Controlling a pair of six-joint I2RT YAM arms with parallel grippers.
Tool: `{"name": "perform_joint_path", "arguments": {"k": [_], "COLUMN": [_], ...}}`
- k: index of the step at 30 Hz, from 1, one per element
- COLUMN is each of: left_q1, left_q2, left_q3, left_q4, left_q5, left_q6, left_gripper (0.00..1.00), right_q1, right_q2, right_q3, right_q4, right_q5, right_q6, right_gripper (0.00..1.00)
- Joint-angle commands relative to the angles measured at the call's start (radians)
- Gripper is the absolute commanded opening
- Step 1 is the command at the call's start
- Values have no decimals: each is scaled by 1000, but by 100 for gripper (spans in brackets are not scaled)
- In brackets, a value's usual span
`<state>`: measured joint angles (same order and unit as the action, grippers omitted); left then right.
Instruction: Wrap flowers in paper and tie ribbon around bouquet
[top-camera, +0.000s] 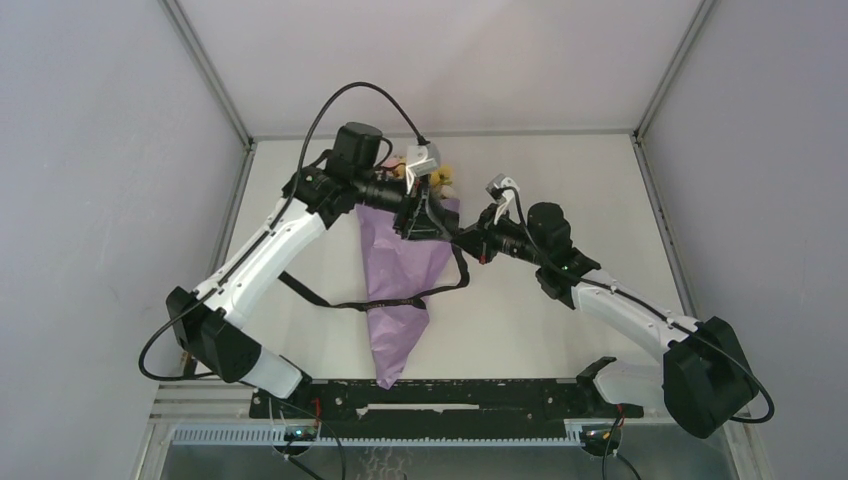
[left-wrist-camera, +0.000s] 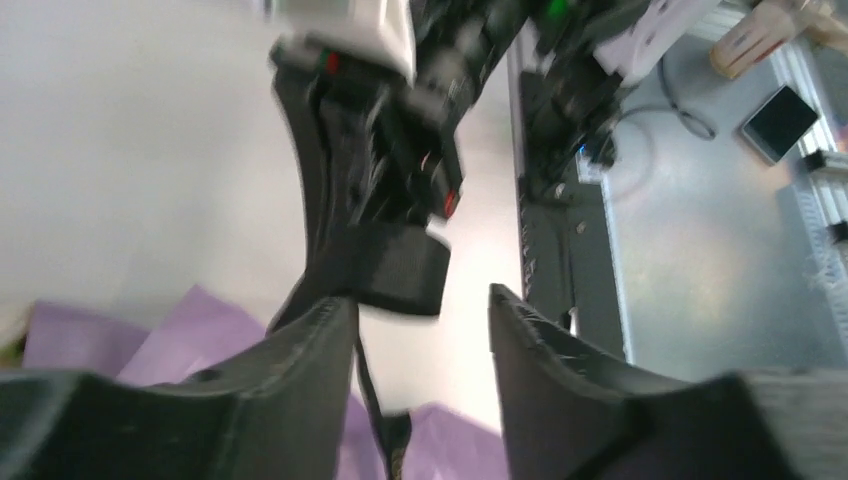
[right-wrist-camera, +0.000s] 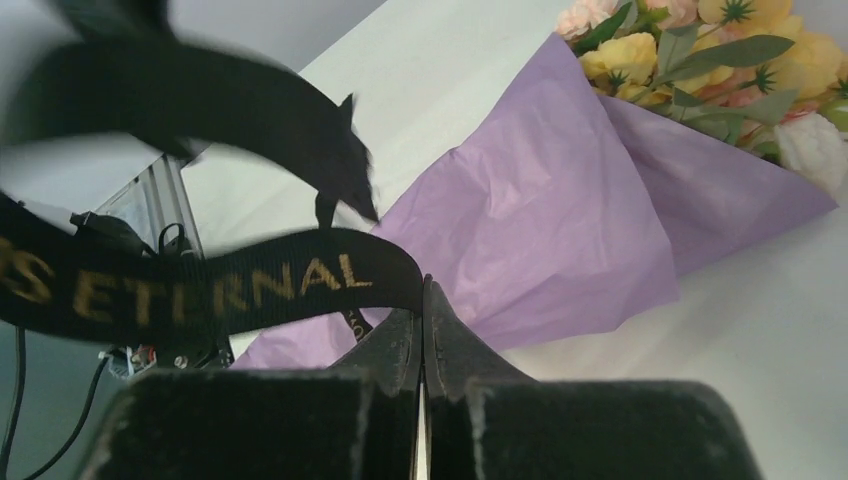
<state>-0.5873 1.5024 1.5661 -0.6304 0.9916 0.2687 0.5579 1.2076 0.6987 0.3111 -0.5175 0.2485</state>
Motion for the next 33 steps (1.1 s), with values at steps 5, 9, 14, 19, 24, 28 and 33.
{"name": "perform_joint_path", "arguments": {"k": [5,9,14,19,24,28,33], "left_q1": [261,311,272,262,252,247,252], "left_q2": [-37,-33,-104,-88,-25,1,7], "left_q3": [-109,-341,-599,-703,-736,-719,-724], "left_q4": [-538,-425,-321,-176,-121,-165,-214], "left_q5": [-332,-727,-777,-805,-798,-739,-715], "left_q6": [620,674,813,858,821,790,782], "left_gripper": [71,75,99,99,84,64,4], "right_q1": [-7,-12,-20,-23,-33,-49,-110], "right_q2": [-22,-11,-2,-11,-24,-29,-60], "right_q3": [21,21,21,21,21,21,-23], "right_q4": [43,60,50,39,36,30,39], "right_q5": [15,6,0,-16,-16,-26,-12], "right_q6": [41,54,56,58,60,62,109], "right_gripper": [0,0,0,0,0,0,0]}}
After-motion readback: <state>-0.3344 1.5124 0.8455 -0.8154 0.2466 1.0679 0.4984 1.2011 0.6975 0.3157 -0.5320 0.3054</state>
